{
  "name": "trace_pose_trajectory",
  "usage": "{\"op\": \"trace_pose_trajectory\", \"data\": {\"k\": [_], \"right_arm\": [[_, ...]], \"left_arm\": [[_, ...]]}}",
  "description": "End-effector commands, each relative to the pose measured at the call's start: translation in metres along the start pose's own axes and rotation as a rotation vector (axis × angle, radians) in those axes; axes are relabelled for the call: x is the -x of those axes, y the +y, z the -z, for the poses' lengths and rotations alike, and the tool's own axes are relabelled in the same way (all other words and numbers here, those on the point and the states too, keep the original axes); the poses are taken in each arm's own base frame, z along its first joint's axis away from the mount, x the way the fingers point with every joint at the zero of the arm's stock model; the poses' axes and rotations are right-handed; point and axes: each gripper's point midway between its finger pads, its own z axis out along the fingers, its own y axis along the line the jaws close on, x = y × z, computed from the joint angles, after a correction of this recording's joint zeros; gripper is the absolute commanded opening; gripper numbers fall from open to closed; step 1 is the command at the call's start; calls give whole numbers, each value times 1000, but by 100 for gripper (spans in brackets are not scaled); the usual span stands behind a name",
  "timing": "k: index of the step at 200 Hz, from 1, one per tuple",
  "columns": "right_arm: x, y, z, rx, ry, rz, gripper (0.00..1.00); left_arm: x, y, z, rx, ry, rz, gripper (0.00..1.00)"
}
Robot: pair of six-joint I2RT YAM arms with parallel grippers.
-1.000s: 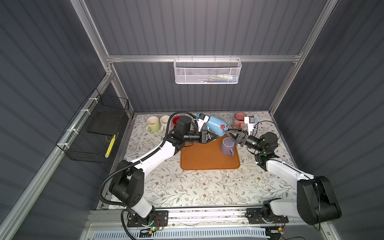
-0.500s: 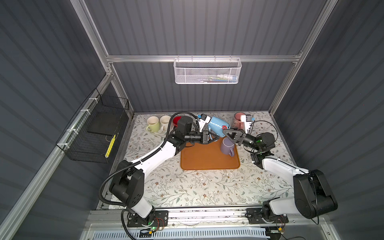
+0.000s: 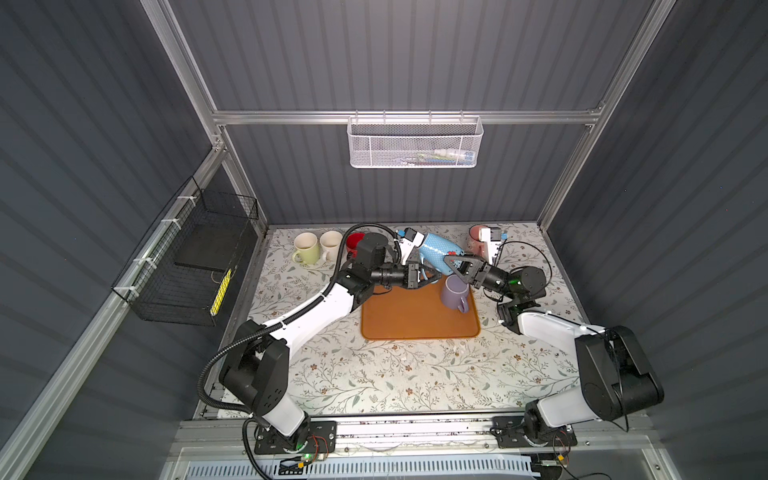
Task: Turn the mug right side up
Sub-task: 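Close the right gripper around the blue mug's body beside the left gripper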
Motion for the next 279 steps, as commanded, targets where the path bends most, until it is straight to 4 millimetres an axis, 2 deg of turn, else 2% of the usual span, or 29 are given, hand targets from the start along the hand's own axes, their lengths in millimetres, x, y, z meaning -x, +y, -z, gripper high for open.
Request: {"op": "trace_pose_trajectory", "data": {"k": [1, 38, 109, 140, 175, 224, 279], "right_arm": [[15, 21, -5, 66, -28, 74, 41], [14, 21, -7, 78, -28, 62, 29], [16, 26, -14, 102, -19, 73, 11], [17, 27, -13, 102, -20, 72, 0], [17, 25, -13, 96, -27, 64, 0], [17, 24, -13, 92, -25, 59, 0], [17, 11, -7, 48, -42, 31, 0]], "left_arm": [[7, -11, -3, -53, -15, -55, 4], [8, -10, -6, -65, -14, -49, 4], [3, -8, -7, -66, -9, -38, 4], [3, -8, -7, -62, -12, -38, 5], [3, -5, -5, -43, -23, -41, 12], [3, -5, -4, -36, -28, -43, 26], [5, -2, -1, -6, -38, -53, 34]]}}
